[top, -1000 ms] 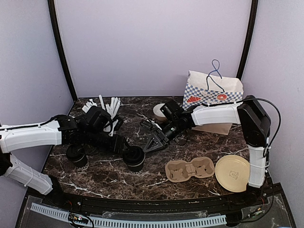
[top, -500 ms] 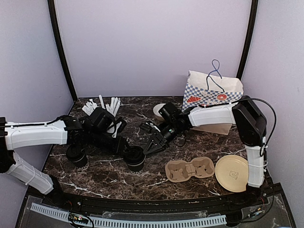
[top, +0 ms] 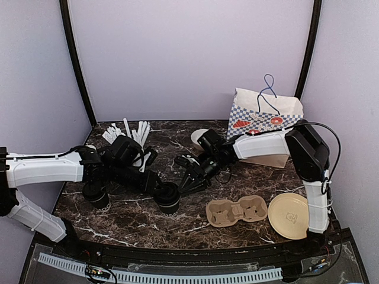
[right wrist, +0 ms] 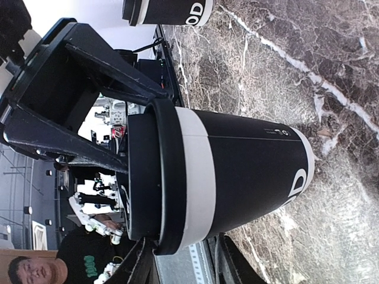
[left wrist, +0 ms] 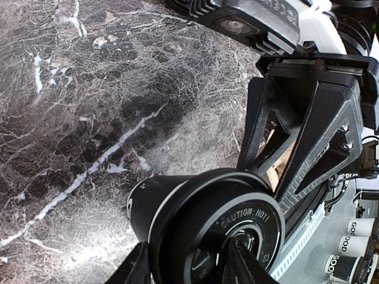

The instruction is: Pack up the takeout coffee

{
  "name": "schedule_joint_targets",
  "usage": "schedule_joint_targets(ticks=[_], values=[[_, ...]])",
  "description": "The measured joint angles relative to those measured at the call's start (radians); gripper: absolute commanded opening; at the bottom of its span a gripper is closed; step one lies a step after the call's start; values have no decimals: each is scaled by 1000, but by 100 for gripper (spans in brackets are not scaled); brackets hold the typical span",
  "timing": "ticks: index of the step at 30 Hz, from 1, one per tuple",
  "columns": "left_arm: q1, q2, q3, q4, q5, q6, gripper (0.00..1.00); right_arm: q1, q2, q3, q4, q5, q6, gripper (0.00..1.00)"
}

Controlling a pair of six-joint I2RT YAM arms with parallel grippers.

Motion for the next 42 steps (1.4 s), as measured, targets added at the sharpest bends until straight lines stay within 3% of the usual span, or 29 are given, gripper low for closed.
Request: schedule_joint_targets(ticks=[3,8,11,16,22,30,32,35,42], values=[[0,2,-2,5,1,0,45,0,0,-14,28,-13,41,35],[0,10,-2,8,1,0,43,0,0,-21,48,-26,73,21],[0,12,-2,10,1,0,43,0,0,-19,34,-7,71,0],[-3,10,-5,16,-5,0,44,15,-13,32,-91,103,30,0],[-4,-1,-37,55,-8,-3,44,21,-19,38,-106,130,-5,0],[-13,-24,-40,50,-31,-4,56,23,-18,107,-197,210,-170,38],[-21,-42,-40,28,-46,-8,61,22,-18,113,-191,220,-204,44],[-29,-81,-40,-10,-64,-16,81,23,-20,113,-185,218,-247,50],[-30,-172,-40,-18,-85,-26,83,23,-30,80,-177,201,-277,56]])
